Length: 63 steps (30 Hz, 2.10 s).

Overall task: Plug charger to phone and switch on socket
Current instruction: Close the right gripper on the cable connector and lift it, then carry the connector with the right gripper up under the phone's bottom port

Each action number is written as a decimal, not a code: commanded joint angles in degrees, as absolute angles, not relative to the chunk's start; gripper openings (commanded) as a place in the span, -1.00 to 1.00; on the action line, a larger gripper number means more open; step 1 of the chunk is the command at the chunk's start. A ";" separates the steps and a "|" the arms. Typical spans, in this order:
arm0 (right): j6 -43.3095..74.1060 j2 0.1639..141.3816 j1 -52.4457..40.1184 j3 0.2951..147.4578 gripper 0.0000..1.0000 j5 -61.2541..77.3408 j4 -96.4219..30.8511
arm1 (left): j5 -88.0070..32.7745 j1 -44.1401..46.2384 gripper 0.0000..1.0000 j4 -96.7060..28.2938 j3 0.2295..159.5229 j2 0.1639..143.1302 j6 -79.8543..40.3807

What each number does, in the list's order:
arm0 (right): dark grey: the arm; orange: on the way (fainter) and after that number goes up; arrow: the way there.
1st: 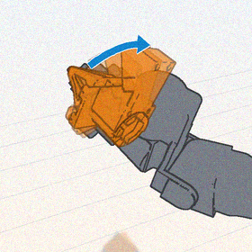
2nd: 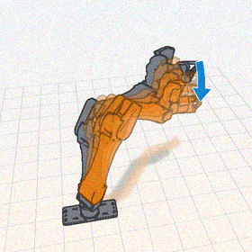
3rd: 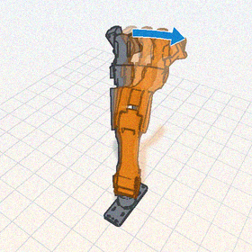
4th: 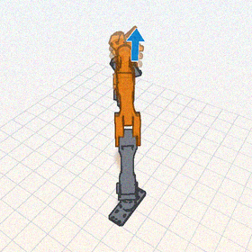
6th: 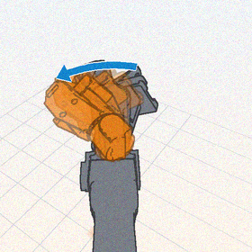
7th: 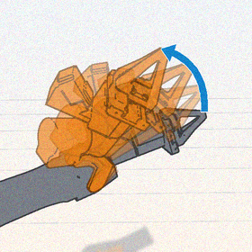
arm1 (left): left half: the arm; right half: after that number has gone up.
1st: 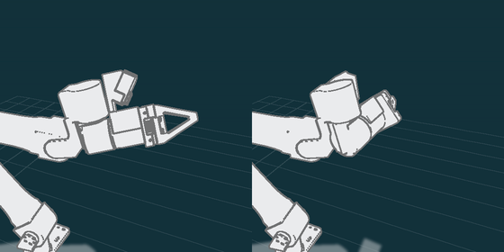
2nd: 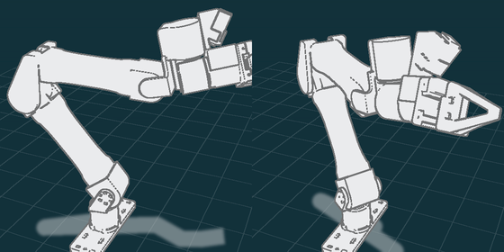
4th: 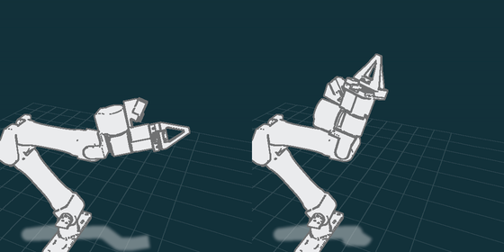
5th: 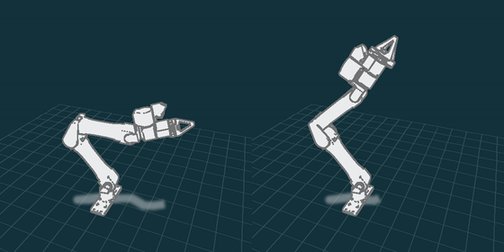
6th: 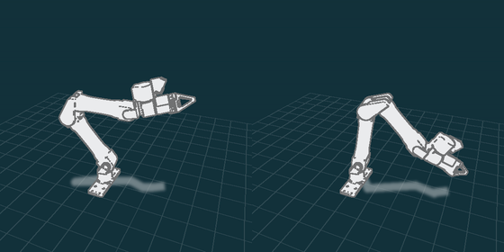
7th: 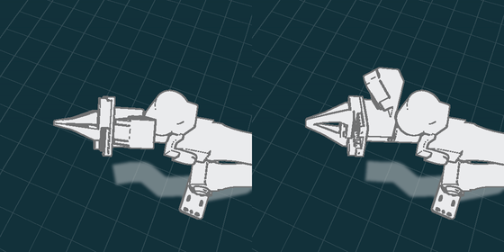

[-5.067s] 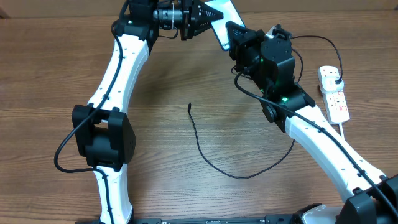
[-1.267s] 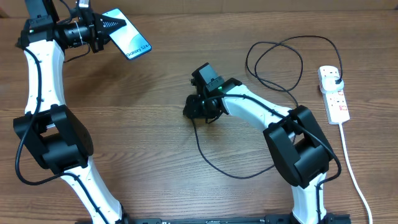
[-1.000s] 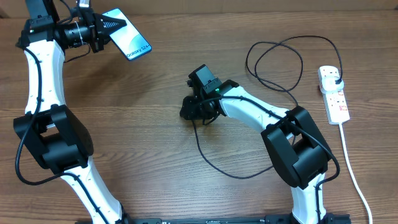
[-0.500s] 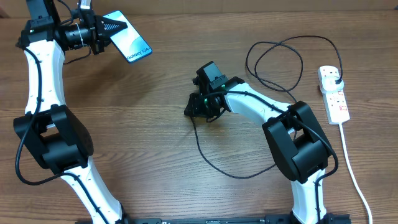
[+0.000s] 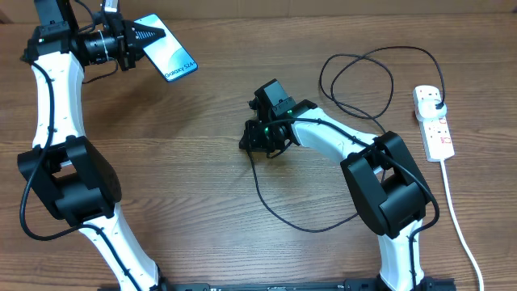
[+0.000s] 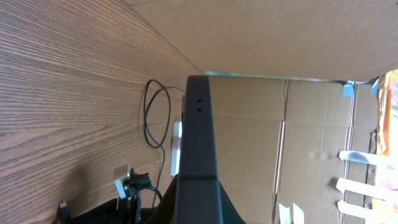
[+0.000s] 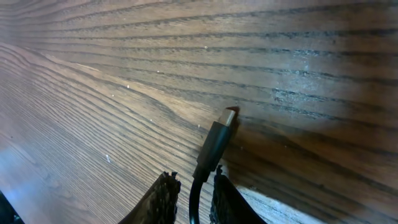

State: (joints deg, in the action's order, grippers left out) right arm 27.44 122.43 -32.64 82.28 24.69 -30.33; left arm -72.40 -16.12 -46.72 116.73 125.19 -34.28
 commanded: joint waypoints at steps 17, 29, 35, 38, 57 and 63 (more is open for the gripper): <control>28.27 123.59 -32.42 82.56 -0.86 25.58 -28.36 | -74.59 -15.33 -0.92 -46.54 117.21 125.36 -33.17; 28.40 123.57 -32.12 82.56 -0.92 25.78 -27.94 | -74.59 -15.33 -0.92 -46.54 117.19 125.36 -33.17; 21.37 123.57 -30.48 82.56 -0.93 32.91 -28.99 | -74.61 -15.33 -0.92 -46.54 117.19 125.36 -33.17; 17.41 122.96 -29.10 82.59 -0.92 41.71 -27.07 | -74.89 -15.33 -0.92 -46.57 117.19 125.36 -33.15; 10.15 99.48 -20.64 82.54 -0.92 53.82 -35.66 | -84.49 -12.47 -0.91 -46.52 117.19 125.36 -28.21; 11.33 91.05 -18.33 76.69 -0.92 52.56 -36.62 | -87.50 -10.52 -0.92 -46.52 117.19 125.36 -27.20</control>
State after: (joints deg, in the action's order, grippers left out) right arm 10.55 94.83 -18.94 80.36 53.32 -37.85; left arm -82.41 -11.51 -46.74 116.73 125.19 -29.30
